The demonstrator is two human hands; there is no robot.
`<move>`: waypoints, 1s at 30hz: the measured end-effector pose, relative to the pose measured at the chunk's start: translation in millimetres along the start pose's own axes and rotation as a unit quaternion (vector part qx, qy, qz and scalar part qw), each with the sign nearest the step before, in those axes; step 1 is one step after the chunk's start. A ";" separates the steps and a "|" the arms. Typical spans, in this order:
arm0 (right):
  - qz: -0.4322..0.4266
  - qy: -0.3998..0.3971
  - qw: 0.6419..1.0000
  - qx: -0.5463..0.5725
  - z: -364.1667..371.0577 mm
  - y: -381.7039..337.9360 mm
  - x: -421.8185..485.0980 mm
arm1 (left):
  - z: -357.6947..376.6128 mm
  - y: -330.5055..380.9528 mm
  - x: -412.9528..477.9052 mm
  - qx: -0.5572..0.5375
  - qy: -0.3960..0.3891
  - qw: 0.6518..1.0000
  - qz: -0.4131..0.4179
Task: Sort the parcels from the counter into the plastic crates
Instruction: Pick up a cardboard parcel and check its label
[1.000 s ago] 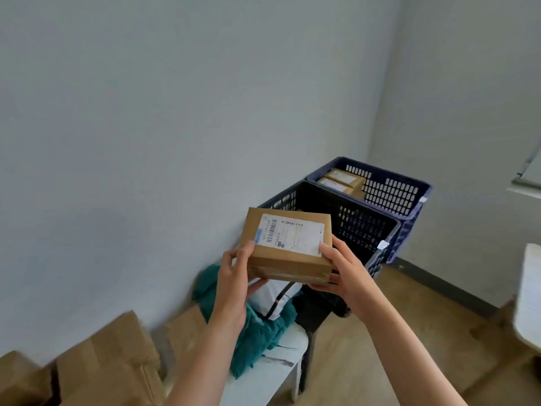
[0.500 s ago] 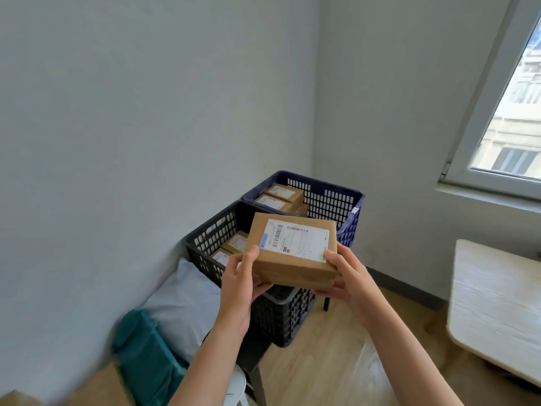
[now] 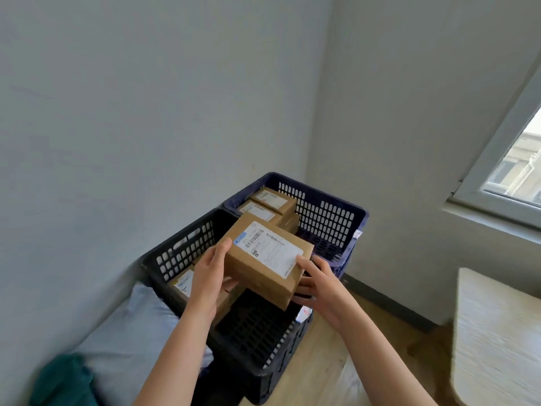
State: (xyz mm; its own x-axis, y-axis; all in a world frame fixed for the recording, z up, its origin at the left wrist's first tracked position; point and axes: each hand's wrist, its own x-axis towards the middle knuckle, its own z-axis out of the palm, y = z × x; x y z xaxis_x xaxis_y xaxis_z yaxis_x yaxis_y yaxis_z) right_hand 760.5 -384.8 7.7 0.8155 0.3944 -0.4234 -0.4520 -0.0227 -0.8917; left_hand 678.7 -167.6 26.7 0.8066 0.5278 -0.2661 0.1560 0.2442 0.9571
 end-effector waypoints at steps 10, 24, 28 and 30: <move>0.120 -0.006 0.993 -0.003 60.0 26.8 152.3 | -33.8 -66.7 175.4 0.003 0.063 0.983 -0.175; 0.070 -0.009 0.932 -0.357 87.1 41.7 278.8 | -3.6 -92.0 223.6 0.022 0.150 0.964 -0.220; -0.018 -0.075 0.885 -0.459 75.7 28.2 288.0 | 16.2 -98.7 227.4 0.034 0.168 0.963 -0.207; -0.109 -0.125 0.844 -0.510 76.1 19.1 290.1 | 21.1 -101.7 236.2 0.038 0.194 0.963 -0.185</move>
State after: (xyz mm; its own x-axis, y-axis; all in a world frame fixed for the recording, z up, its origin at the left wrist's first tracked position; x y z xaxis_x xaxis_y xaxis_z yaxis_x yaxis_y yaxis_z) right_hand 961.0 -200.8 -120.0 0.6794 0.6704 -0.2983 0.3497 -0.6533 -0.6715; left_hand 865.4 -84.9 -131.1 0.4175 0.6837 -0.5985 0.4444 0.4209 0.7908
